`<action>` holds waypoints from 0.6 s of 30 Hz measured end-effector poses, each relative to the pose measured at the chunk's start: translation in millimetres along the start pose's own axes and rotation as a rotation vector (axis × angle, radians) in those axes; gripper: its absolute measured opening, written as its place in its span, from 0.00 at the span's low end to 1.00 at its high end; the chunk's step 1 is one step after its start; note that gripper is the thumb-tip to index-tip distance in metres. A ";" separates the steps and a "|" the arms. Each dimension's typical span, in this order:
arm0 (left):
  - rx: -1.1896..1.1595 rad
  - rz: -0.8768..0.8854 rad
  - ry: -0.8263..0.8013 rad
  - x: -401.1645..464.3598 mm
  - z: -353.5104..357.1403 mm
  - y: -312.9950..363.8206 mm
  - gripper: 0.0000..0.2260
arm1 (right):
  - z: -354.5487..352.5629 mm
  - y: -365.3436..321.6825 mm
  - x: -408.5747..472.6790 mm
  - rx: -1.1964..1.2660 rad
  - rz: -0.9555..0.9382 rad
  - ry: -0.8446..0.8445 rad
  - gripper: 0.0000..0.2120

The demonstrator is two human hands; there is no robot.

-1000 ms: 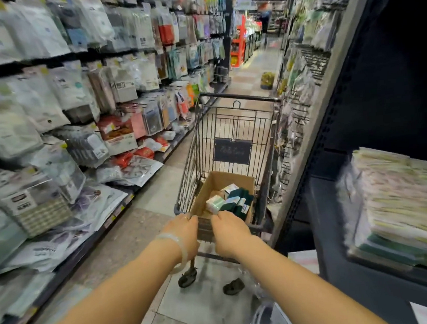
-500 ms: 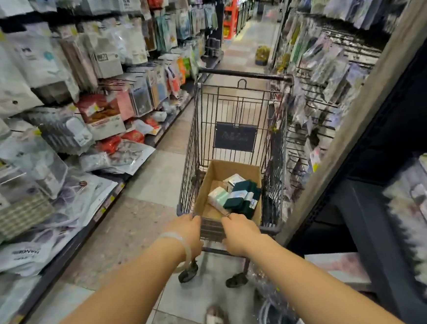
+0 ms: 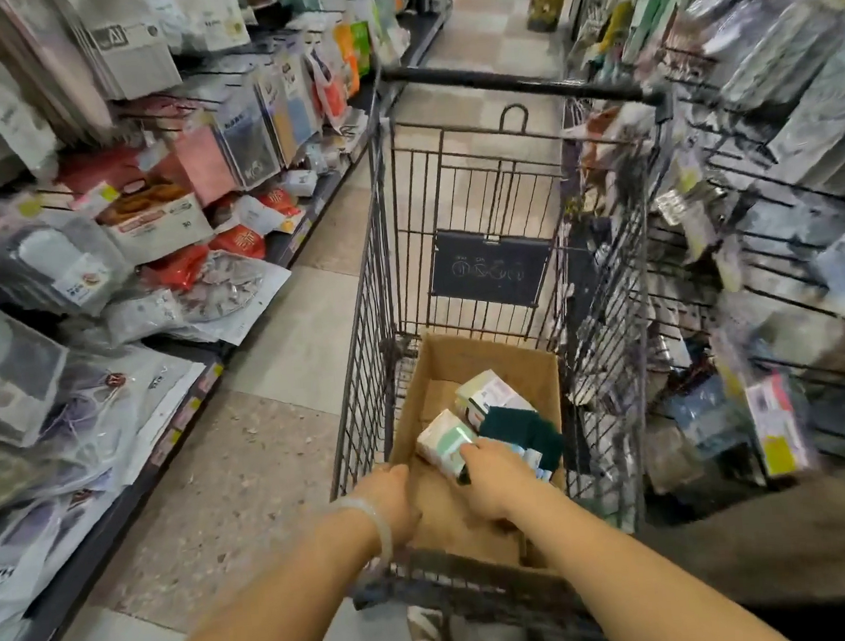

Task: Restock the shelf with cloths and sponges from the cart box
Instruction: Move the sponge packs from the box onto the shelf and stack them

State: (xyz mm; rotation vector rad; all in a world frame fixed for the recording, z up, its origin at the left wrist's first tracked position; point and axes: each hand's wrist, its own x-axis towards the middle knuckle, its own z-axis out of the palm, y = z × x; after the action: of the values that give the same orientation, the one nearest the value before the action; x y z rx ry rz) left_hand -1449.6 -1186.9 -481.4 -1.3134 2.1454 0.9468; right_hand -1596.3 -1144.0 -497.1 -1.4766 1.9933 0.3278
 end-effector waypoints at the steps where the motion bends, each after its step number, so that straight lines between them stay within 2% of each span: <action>1: -0.022 -0.010 -0.028 17.2 -3.9 1.6 0.18 | -5.6 12.2 17.2 0.010 0.031 -0.016 0.22; 5: -0.015 -0.046 -0.121 76.7 -13.0 10.0 0.19 | -23.5 56.0 78.8 0.113 0.152 -0.022 0.22; 11: -0.131 -0.130 -0.186 154.7 8.0 14.8 0.15 | -18.8 88.8 149.4 0.212 0.242 0.020 0.32; 14: -0.290 -0.231 -0.207 191.4 27.5 19.5 0.15 | -7.3 98.6 184.6 0.251 0.296 0.033 0.38; 18: -0.653 -0.425 -0.192 235.6 50.3 12.9 0.18 | 1.5 108.5 224.8 0.369 0.396 0.072 0.43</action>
State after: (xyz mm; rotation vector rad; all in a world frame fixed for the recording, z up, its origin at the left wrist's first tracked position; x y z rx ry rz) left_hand -1564.9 -1283.4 -670.1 -1.7862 1.3627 1.5693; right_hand -1735.4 -1279.1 -654.2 -0.8761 2.2540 0.0603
